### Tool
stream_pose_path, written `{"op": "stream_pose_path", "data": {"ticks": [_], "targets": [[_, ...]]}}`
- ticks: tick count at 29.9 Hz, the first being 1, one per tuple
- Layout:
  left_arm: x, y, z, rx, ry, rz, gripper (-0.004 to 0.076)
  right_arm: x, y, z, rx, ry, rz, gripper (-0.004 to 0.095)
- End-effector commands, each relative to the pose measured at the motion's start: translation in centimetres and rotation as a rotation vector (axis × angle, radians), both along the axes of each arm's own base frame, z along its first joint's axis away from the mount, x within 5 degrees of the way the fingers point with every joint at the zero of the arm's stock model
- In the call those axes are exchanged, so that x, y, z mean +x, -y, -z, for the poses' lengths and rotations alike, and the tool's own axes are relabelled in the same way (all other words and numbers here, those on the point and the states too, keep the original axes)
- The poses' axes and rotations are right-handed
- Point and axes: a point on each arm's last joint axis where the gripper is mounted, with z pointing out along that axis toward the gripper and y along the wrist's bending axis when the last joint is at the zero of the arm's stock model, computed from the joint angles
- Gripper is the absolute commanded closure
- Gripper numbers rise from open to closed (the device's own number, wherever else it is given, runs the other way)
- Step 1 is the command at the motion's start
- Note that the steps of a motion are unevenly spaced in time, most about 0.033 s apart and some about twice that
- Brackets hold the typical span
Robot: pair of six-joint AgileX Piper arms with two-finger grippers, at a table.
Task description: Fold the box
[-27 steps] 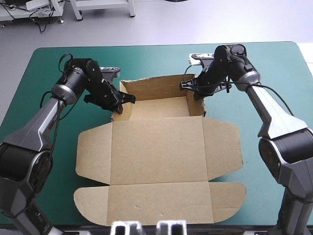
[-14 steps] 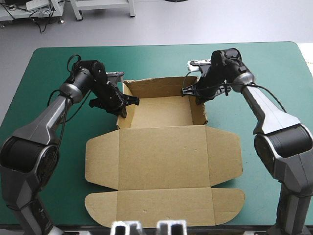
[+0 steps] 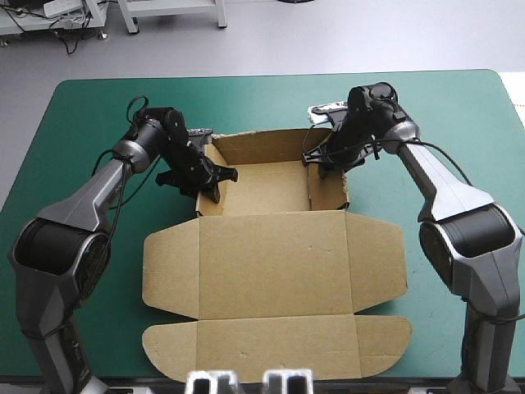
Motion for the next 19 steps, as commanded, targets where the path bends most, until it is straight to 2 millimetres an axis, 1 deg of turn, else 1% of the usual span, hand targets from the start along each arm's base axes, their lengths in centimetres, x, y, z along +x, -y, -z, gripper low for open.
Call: {"op": "stream_pose_path", "data": {"ticks": [1, 3, 7, 10, 12, 13, 15, 17, 19], "targets": [[-1.1, 0.4, -3.0, -0.055, 0.009, 0.027, 0.0358, -0.8, 0.4, -4.8, 0.011, 0.128, -0.021, 0.0423], [-0.9, 0.5, -3.6, -0.061, 0.031, 0.034, 0.0318, -0.7, 0.8, -6.1, -0.011, 0.179, -0.019, 0.0423], [-0.4, 0.5, -5.1, -0.063, 0.092, 0.031, 0.0314, -1.1, 1.6, -8.5, -0.063, 0.269, -0.008, 0.0422], [0.3, 0.3, -6.9, -0.087, 0.151, 0.003, 0.0314, -1.9, 1.9, -10.4, -0.054, 0.316, 0.000, 0.0422], [0.6, -0.4, -8.8, -0.103, 0.211, -0.015, 0.0314, -2.6, 2.2, -11.6, -0.042, 0.342, 0.001, 0.0422], [0.7, -0.7, -9.4, -0.108, 0.228, -0.031, 0.0314, -3.0, 2.3, -12.2, -0.037, 0.356, 0.003, 0.0422], [0.6, -1.6, -11.5, -0.129, 0.289, -0.064, 0.0314, -3.9, 2.6, -13.5, -0.027, 0.387, 0.005, 0.0422], [-0.1, -2.5, -14.0, -0.147, 0.360, -0.081, 0.0316, -4.7, 2.9, -14.7, -0.017, 0.416, 0.007, 0.0422], [-1.1, -3.1, -16.3, -0.164, 0.426, -0.087, 0.0316, -5.6, 3.1, -15.7, -0.004, 0.440, 0.009, 0.0423]]}}
